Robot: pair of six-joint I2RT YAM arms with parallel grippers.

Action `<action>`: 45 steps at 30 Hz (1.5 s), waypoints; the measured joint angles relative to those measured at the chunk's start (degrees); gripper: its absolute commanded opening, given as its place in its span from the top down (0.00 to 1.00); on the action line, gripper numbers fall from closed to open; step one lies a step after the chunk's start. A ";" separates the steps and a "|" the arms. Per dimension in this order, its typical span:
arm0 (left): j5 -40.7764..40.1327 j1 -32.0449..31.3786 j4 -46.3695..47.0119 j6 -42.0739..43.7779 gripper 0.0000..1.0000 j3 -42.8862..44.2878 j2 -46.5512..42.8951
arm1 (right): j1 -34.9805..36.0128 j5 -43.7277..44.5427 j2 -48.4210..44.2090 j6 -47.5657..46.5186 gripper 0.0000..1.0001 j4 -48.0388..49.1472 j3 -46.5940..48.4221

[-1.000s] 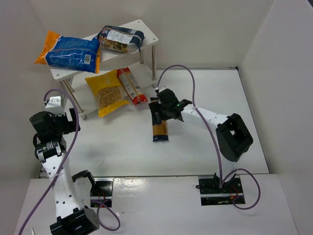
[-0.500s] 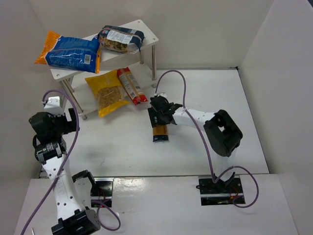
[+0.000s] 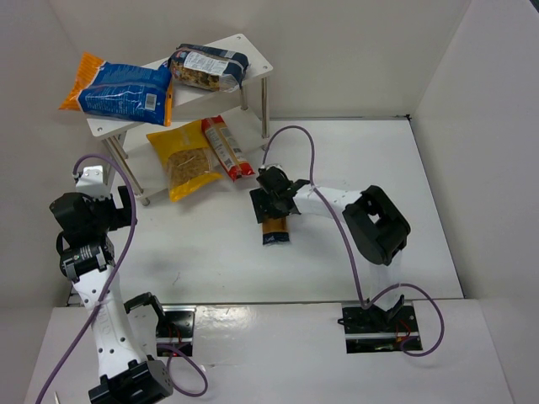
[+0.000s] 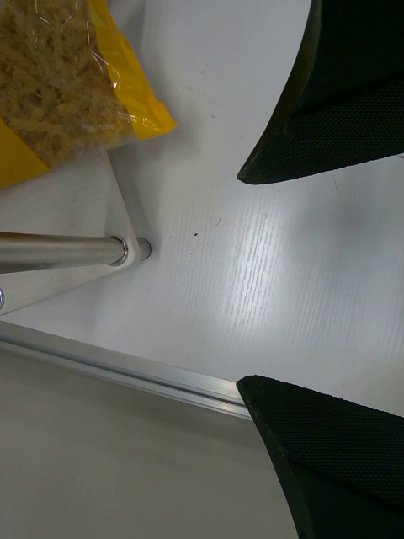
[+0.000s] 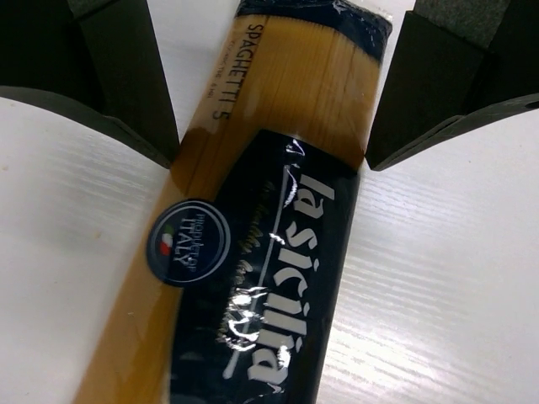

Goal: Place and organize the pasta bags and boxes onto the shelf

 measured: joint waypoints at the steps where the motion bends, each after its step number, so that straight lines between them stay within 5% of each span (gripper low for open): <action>1: 0.00 0.00 0.00 -0.02 0.00 0.00 0.00 | 0.00 -0.46 0.22 -0.15 0.01 0.00 0.00; 9: 0.00 0.00 0.00 -0.02 0.00 0.00 0.00 | 0.00 -0.31 2.10 -1.18 0.04 -0.59 1.79; 12: 0.00 0.00 0.00 -0.02 0.00 0.00 0.00 | -0.02 0.00 2.73 -1.84 0.52 -0.63 2.40; 13: 0.00 0.00 0.00 -0.02 0.00 0.00 0.00 | -0.09 -0.24 2.86 -1.99 1.00 -0.55 2.67; 28: 0.02 0.00 0.00 -0.02 0.00 0.00 -0.02 | -0.76 -5.07 1.20 -10.34 1.00 -5.07 6.21; 45: 0.02 0.00 0.00 -0.02 0.00 -0.02 -1.46 | -0.85 -5.46 -24.61 -21.00 1.00 -14.10 2.16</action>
